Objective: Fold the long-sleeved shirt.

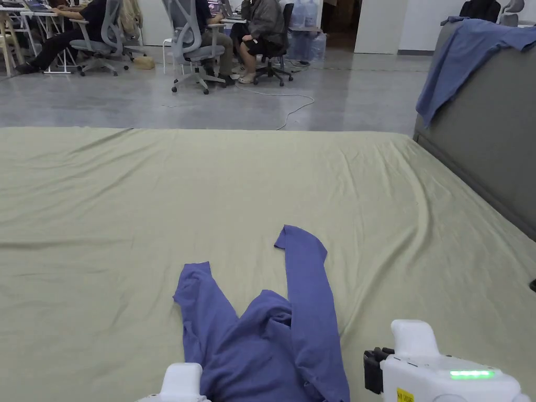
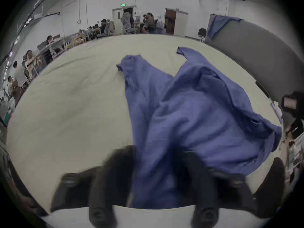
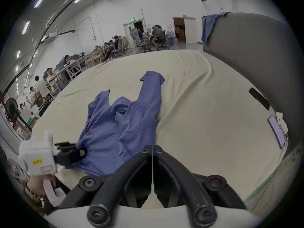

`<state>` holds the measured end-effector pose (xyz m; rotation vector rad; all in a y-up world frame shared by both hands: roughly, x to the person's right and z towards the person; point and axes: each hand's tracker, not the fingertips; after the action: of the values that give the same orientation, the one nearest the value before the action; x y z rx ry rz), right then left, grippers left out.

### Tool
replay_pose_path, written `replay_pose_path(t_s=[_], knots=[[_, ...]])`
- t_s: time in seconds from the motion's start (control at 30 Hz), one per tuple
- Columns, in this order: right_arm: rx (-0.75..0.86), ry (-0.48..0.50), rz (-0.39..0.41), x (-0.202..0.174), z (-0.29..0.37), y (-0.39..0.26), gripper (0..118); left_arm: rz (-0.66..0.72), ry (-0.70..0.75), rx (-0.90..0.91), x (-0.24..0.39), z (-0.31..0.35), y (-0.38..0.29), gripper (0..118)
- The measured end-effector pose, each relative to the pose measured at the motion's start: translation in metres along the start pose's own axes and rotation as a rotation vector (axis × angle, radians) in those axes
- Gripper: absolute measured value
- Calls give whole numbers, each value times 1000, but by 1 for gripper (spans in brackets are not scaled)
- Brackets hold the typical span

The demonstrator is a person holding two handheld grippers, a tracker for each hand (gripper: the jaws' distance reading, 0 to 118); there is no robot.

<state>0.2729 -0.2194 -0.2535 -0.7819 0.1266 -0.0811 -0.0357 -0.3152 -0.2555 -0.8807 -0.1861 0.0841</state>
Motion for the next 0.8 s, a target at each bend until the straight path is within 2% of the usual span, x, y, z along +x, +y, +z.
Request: replay_pose_path(t_s=[0.07,0.1,0.13,0.17,0.2,0.23,0.27,0.33,0.4,0.43,0.5,0.57,0.6,0.63,0.7,0.73,0.8], knots=[[22,14,30,-1,-10,24,0,-15,32,21,4,15,2,5],[28,23,44,-4,-19,43,0,-6,2,25,5,21,2,5],[28,30,55,-5,-31,62,6,1,6,29,6,26,1,5],[37,34,75,-5,-43,80,24,6,-6,12,3,21,2,5],[24,25,86,-6,-59,98,51,6,-10,10,2,23,1,5],[-28,26,114,-12,-85,122,86,23,-15,19,1,27,-1,5],[-62,34,114,-12,-103,133,98,31,-28,20,-1,28,-1,5],[-168,45,126,-12,-150,154,97,43,-34,19,-6,27,-5,5],[-276,-4,139,-17,-200,160,94,42,-39,11,-8,25,-4,5],[-328,-39,151,-19,-221,156,81,32,-28,17,-4,26,-6,5],[-396,-85,162,-23,-252,142,44,32,-27,13,-3,24,-6,5],[-411,-114,178,-25,-266,119,38,27,-24,11,-4,23,-5,5],[-314,-124,223,-29,-258,116,32,23,-25,9,-5,22,-4,5],[-335,-128,224,-34,-249,118,0,22,-24,9,-6,22,-2,5],[-284,-80,188,-27,-227,127,0,27,-20,20,-7,28,5,5],[-233,-51,139,-20,-211,133,0,33,-23,34,-8,31,11,5],[-136,-31,88,-5,-175,151,0,39,-28,91,-12,39,27,5]])
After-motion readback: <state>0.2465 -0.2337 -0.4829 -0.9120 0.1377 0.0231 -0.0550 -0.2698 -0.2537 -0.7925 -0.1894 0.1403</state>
